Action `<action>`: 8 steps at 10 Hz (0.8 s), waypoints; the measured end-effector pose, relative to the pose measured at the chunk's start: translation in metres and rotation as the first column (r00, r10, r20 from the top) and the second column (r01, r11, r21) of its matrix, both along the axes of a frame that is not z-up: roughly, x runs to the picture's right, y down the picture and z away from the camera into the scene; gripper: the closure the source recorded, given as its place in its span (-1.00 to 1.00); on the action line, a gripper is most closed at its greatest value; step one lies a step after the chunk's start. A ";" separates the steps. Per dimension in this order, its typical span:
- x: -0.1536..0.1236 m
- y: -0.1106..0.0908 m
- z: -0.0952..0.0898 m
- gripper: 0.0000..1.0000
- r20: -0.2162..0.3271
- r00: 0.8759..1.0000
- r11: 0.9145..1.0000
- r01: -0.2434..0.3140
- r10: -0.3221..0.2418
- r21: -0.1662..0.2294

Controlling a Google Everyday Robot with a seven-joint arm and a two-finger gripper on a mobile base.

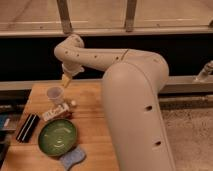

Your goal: Pick up the ceramic cup

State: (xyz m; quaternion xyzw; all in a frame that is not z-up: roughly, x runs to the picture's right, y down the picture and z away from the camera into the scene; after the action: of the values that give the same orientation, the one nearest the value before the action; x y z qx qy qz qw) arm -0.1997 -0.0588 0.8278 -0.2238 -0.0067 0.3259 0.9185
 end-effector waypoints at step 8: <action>-0.065 0.041 0.047 -0.60 0.038 0.993 0.988 0.118 -0.115 -0.095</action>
State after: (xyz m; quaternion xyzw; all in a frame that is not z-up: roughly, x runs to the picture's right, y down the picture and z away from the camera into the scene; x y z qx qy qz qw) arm -0.2642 -0.0175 0.8745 -0.2736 0.0076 0.2678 0.9238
